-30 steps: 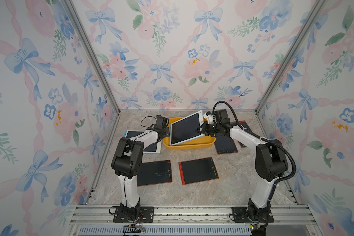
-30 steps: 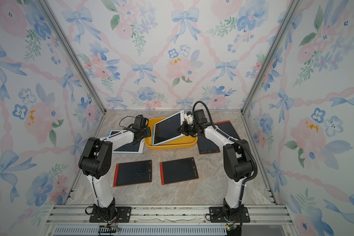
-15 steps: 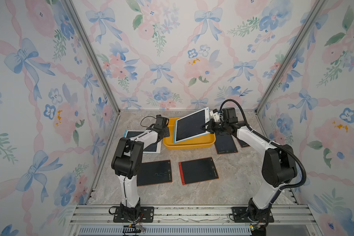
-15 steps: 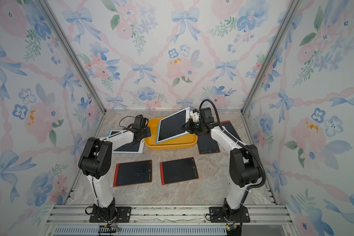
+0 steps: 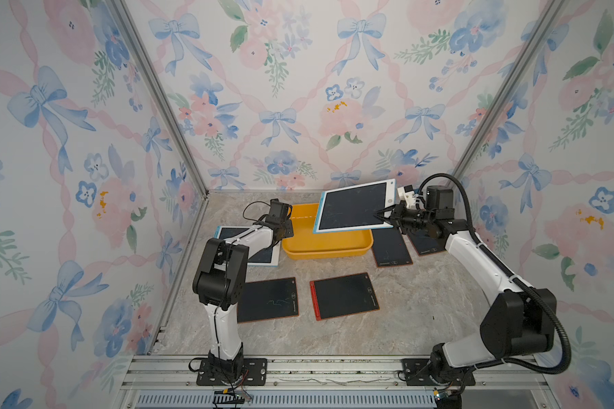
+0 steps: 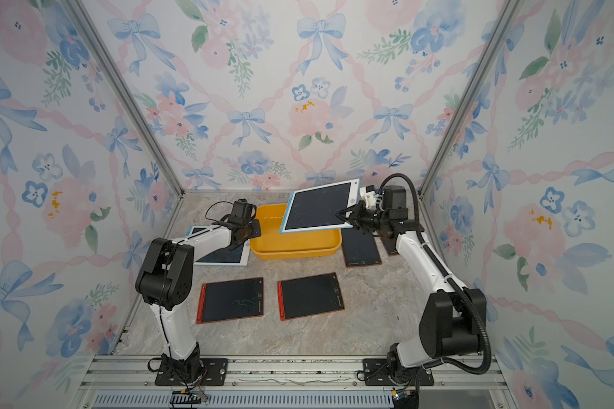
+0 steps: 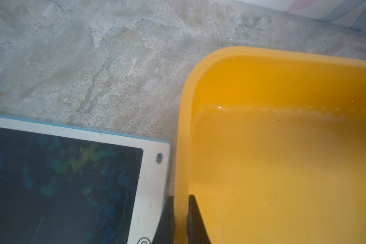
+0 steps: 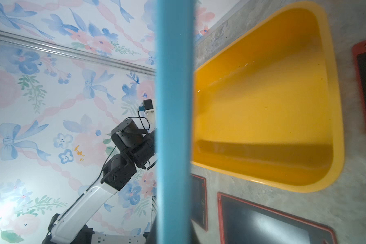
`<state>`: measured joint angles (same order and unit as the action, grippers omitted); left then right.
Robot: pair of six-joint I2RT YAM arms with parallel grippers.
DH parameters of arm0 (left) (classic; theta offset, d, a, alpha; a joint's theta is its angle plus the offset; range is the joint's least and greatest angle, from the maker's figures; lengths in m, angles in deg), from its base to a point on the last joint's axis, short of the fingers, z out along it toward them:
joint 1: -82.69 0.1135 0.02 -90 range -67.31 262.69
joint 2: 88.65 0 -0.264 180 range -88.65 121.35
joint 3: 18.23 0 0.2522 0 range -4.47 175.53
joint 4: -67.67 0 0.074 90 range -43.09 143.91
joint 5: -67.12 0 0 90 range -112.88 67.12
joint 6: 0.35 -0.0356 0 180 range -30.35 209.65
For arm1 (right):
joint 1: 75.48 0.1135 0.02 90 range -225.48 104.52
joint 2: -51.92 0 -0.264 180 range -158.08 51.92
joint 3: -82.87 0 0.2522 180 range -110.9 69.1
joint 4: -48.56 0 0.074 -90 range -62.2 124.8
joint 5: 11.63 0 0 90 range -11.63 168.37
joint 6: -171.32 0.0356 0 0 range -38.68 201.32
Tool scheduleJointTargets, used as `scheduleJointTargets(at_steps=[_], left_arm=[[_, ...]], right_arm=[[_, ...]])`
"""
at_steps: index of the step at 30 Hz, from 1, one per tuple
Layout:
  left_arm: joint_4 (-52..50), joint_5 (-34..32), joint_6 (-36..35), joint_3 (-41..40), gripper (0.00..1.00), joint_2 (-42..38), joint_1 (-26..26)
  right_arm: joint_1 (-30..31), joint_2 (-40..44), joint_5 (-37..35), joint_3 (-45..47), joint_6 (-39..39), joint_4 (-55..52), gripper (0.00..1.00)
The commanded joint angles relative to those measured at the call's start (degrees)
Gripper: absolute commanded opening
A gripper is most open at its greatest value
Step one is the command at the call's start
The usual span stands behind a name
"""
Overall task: Take out the writing tablet from the storage box
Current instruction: Pick up the writing tablet from the storage box, then place the writing tablet at the center of the board.
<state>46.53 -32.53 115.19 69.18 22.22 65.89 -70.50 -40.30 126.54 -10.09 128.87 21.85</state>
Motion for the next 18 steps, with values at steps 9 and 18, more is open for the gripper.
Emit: scheduleJointTargets(at_steps=[9, 18], left_arm=[[-0.8, -1.5, 0.7, -1.6, 0.00, -4.1, 0.4], [-0.8, -1.2, 1.4, -2.1, 0.00, -4.8, 0.1]], right_arm=[[-13.8, 19.7, 0.7, 7.3, -3.9, -23.2, 0.04], [-32.2, 37.7, -2.2, 13.8, -4.5, -41.4, 0.04]])
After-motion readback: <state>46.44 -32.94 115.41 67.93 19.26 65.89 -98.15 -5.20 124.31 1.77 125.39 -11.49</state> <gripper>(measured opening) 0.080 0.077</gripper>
